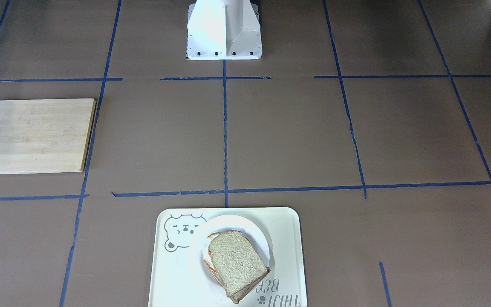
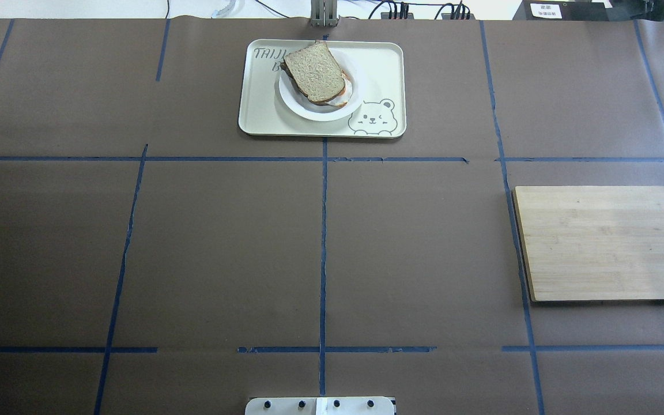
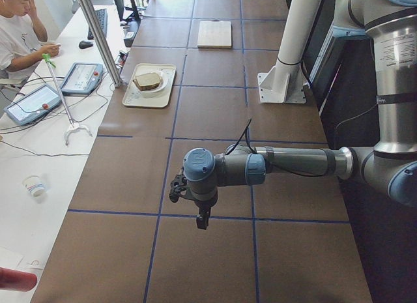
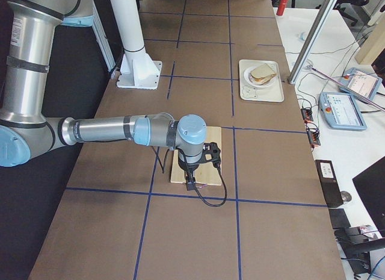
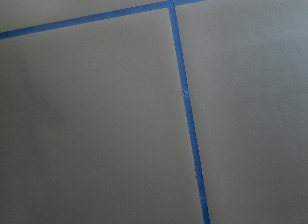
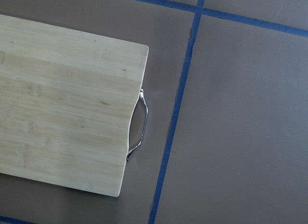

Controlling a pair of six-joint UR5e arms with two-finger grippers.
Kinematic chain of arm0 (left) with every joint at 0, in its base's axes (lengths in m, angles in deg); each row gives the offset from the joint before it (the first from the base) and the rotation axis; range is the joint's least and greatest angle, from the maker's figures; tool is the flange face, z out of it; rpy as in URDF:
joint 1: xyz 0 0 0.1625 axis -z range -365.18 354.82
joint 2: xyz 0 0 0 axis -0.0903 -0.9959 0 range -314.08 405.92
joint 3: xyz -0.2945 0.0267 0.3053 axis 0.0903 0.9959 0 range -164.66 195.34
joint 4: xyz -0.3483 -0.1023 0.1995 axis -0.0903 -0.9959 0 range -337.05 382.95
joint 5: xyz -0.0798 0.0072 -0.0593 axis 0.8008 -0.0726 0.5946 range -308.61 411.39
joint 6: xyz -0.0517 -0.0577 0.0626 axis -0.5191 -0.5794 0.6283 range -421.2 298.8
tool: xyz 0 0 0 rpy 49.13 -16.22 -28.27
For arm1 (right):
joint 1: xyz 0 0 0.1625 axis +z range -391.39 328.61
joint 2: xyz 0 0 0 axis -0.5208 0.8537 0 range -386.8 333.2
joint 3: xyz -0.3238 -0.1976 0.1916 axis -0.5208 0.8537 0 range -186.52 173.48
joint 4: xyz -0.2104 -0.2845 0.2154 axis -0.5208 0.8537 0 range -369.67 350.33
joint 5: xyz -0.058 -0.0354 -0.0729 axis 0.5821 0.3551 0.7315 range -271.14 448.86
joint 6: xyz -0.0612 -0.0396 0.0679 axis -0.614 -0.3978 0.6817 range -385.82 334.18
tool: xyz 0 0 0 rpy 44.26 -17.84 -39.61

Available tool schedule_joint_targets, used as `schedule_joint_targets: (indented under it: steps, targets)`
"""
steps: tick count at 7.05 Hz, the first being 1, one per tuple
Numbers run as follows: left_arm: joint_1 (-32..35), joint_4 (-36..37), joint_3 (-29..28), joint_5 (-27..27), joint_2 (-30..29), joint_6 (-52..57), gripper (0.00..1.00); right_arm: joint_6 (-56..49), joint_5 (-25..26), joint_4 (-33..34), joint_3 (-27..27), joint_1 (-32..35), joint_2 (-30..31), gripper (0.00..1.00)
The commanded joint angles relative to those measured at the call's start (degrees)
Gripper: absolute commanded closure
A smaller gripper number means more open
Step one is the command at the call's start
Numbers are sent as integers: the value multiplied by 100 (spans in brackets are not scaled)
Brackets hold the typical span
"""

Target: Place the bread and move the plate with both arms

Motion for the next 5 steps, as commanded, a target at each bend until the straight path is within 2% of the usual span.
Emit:
schedule_joint_targets:
  steps: [1,5]
  targets:
    - [3,-2,34,-35,11,4,0,0,-12,3,-4,0,4,0]
    - [-23,-10,-106,-17,2,5,0,0,-39,-6,5,0,4,0]
